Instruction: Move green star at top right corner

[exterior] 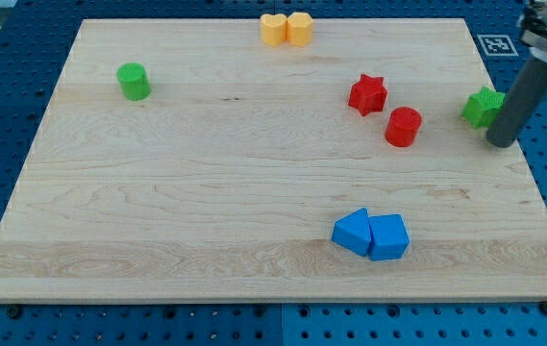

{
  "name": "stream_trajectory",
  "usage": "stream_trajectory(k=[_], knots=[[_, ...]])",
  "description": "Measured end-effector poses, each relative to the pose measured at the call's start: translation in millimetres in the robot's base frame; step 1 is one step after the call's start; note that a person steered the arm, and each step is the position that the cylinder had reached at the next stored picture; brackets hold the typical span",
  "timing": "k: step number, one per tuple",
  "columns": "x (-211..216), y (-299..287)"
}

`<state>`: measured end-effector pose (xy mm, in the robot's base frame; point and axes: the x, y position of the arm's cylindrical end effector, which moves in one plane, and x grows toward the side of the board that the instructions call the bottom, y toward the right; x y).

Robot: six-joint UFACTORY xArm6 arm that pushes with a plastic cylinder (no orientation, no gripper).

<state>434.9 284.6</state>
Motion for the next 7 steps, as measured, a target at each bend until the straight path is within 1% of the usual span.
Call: stream_trajectory(k=[1, 2, 5, 7], knots=[[-4.1, 6.8], [-19.8, -9.6], [-45.8, -9.6], [-52.3, -14.3]])
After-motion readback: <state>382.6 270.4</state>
